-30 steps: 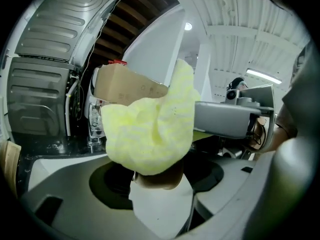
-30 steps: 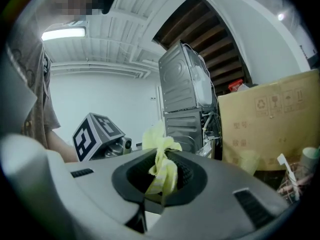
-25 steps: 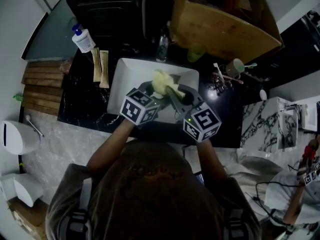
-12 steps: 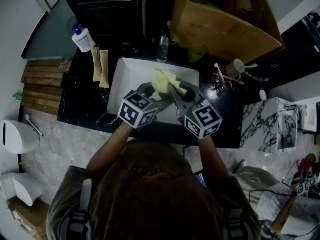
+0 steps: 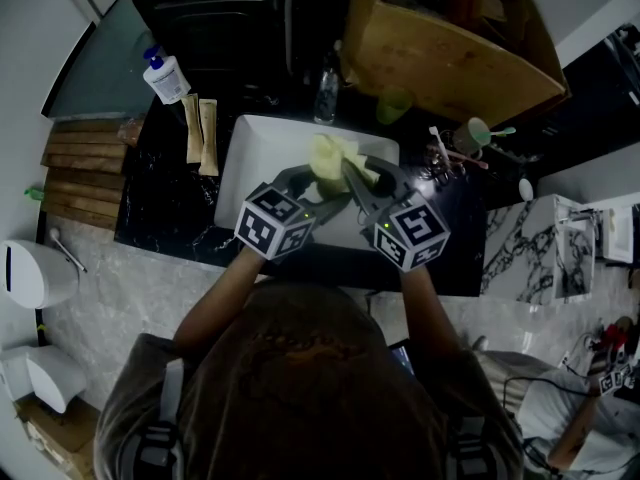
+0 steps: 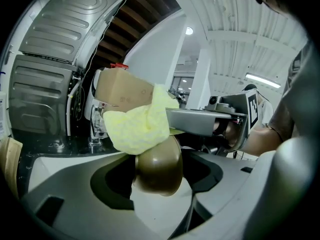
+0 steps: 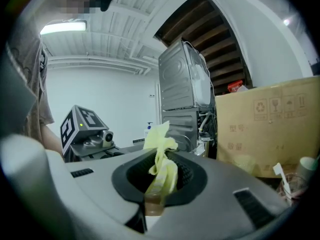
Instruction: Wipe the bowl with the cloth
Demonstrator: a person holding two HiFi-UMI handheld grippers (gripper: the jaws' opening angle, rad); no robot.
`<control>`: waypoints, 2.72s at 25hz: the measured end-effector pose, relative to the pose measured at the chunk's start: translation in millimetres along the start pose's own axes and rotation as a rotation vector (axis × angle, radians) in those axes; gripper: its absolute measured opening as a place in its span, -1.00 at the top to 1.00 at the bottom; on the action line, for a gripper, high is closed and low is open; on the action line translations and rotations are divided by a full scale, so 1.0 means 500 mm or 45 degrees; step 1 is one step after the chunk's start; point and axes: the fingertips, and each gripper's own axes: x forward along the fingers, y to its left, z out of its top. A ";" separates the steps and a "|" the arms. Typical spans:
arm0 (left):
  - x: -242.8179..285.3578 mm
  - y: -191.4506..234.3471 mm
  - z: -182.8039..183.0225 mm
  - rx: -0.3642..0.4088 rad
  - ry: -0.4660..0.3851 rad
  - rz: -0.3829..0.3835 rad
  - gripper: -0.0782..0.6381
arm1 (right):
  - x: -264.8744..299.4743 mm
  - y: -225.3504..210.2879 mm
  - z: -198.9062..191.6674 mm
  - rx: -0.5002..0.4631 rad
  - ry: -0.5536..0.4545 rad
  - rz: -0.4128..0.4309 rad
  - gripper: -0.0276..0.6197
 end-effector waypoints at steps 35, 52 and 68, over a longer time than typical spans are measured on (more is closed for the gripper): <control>-0.030 -0.013 0.009 -0.114 -0.058 -0.077 0.00 | -0.007 -0.102 -0.049 0.100 0.041 -0.104 0.83; -0.052 -0.004 0.037 -0.267 -0.164 -0.160 0.00 | -0.016 -0.115 -0.104 0.241 0.038 -0.095 0.83; -0.062 0.008 0.037 -0.353 -0.194 -0.194 0.00 | -0.021 -0.094 -0.145 0.338 0.039 -0.076 0.83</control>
